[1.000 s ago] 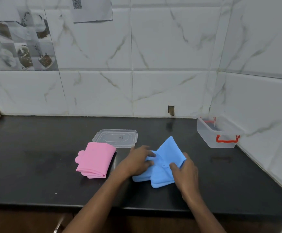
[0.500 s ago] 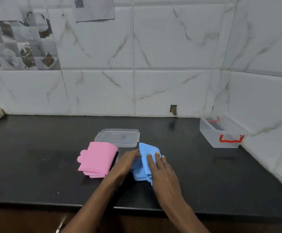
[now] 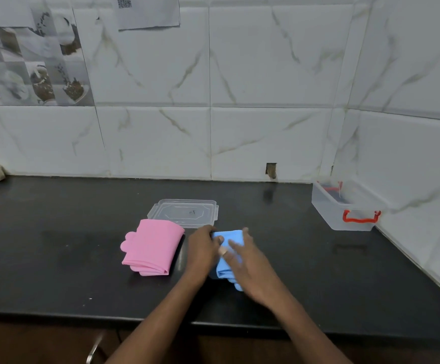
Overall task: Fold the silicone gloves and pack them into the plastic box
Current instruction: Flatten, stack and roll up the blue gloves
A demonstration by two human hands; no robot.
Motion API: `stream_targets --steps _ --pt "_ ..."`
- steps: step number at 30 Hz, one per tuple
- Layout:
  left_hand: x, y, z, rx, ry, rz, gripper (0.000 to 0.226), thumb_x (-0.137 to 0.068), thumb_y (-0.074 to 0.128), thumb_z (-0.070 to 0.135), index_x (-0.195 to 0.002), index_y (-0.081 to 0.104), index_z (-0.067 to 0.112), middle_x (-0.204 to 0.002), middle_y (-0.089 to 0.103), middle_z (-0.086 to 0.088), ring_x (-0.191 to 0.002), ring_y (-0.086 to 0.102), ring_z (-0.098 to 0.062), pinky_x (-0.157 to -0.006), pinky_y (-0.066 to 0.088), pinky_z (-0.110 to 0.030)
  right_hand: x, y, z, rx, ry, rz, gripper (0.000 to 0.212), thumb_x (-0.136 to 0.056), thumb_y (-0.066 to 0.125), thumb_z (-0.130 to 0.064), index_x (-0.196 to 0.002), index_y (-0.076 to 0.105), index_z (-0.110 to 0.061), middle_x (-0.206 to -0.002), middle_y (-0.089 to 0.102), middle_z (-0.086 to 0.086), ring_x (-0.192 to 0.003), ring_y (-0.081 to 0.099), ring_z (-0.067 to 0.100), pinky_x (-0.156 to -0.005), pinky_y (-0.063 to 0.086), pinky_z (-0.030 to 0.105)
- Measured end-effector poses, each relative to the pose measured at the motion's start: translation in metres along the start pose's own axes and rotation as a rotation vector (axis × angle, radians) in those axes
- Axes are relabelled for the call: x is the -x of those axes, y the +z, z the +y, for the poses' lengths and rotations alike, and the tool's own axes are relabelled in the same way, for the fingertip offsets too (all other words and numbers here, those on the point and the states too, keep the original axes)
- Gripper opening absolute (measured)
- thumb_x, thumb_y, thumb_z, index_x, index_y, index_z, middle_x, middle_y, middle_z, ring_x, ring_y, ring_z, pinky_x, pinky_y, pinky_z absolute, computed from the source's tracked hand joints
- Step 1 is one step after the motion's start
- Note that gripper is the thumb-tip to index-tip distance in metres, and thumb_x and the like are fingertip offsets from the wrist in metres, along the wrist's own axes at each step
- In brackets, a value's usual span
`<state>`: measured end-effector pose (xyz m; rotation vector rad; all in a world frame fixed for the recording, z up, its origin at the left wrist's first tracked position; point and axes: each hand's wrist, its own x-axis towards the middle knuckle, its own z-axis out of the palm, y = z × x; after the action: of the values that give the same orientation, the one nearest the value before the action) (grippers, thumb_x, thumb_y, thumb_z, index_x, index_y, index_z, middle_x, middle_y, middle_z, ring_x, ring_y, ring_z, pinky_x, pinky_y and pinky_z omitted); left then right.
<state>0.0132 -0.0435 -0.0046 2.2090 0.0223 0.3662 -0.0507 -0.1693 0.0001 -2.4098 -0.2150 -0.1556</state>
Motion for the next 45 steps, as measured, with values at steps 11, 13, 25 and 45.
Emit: stream_targets --steps 11,13,25,45 --pt "0.011 0.006 0.001 0.169 -0.008 -0.033 0.036 -0.099 0.043 0.012 -0.134 0.041 0.005 -0.114 0.056 -0.007 -0.094 0.052 -0.015 -0.077 0.037 -0.026 -0.033 -0.027 0.001 -0.668 0.465 0.018 0.042 -0.072 0.082 -0.018 -0.098 0.058 0.004 -0.089 0.07 0.019 -0.075 0.072 0.031 -0.059 0.057 0.036" --pt "0.008 0.003 -0.002 0.167 0.0 -0.026 0.04 -0.1 0.045 0.017 -0.137 0.037 0.005 -0.115 0.058 -0.007 -0.096 0.055 -0.016 -0.077 0.039 -0.026 -0.033 -0.026 -0.002 -0.847 0.46 -0.041 0.052 -0.07 0.084 -0.013 -0.109 0.055 0.005 -0.097 0.07 0.024 -0.078 0.073 0.035 -0.059 0.058 0.039" --pt "-0.014 -0.088 0.012 1.176 -0.606 -0.608 0.038 -0.067 0.087 0.019 -0.095 0.077 -0.004 -0.109 0.073 -0.022 -0.093 0.073 -0.036 -0.072 0.06 -0.05 -0.049 -0.023 -0.045 -1.311 0.29 0.026 0.044 -0.075 0.076 0.001 -0.114 0.056 0.003 -0.1 0.07 0.027 -0.08 0.072 0.04 -0.06 0.058 0.048" --pt "-0.064 -0.177 -0.093 0.69 -0.696 -0.413 0.051 -0.068 0.079 0.0 -0.117 0.063 -0.003 -0.116 0.07 -0.022 -0.093 0.073 -0.033 -0.083 0.058 -0.05 -0.063 0.019 -0.035 -0.711 0.298 -0.14 0.021 -0.089 0.067 -0.017 -0.099 0.051 -0.007 -0.071 0.049 0.008 -0.052 0.047 0.014 -0.053 0.047 0.029"
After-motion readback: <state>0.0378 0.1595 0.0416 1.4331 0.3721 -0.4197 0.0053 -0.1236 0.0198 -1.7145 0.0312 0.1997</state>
